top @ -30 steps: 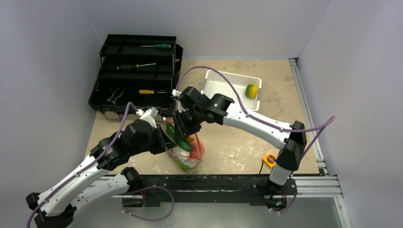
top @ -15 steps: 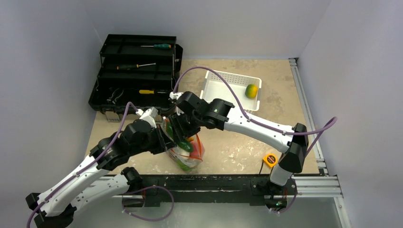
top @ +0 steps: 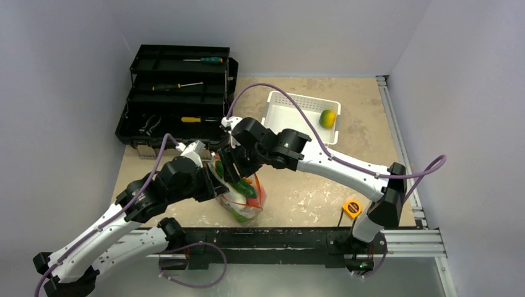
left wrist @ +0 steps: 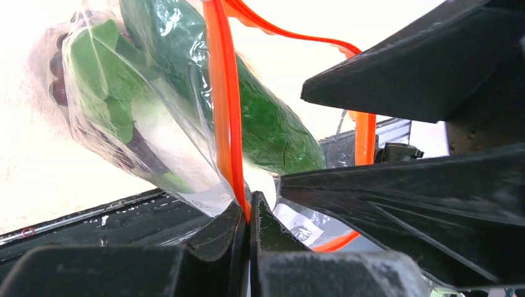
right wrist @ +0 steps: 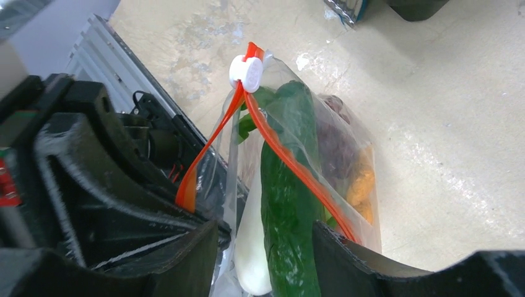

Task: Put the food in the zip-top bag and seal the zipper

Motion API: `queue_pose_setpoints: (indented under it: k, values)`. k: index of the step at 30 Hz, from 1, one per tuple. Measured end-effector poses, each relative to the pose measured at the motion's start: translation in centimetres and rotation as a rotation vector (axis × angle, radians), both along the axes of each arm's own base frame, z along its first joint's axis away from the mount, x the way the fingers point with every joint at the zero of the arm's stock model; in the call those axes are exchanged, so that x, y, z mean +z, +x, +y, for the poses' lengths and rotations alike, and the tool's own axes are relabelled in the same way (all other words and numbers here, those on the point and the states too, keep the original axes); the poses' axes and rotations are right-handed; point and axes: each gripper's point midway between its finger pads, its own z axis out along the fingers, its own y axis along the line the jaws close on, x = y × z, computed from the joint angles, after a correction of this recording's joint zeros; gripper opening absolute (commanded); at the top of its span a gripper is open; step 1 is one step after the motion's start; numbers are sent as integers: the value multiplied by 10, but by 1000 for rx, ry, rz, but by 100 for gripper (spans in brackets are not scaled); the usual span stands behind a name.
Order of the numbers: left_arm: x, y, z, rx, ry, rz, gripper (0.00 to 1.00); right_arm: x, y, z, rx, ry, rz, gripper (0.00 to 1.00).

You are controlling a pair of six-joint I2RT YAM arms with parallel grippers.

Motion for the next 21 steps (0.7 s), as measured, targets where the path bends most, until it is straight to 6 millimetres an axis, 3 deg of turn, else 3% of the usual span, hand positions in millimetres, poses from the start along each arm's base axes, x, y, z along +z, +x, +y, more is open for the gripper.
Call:
queue_pose_setpoints:
  k: [6, 14, 18, 21]
  values:
    - [1, -1, 1, 0, -1, -2, 0, 27, 0, -2, 3, 72, -42, 57]
    - [2, -2, 3, 4, -4, -7, 0, 92, 0, -20, -37, 268, -172, 56]
    - [1, -2, 3, 3, -3, -6, 0, 117, 7, -39, -106, 351, -268, 65]
    - [1, -2, 3, 3, 0, -4, 0, 125, 20, -59, -201, 368, -347, 73]
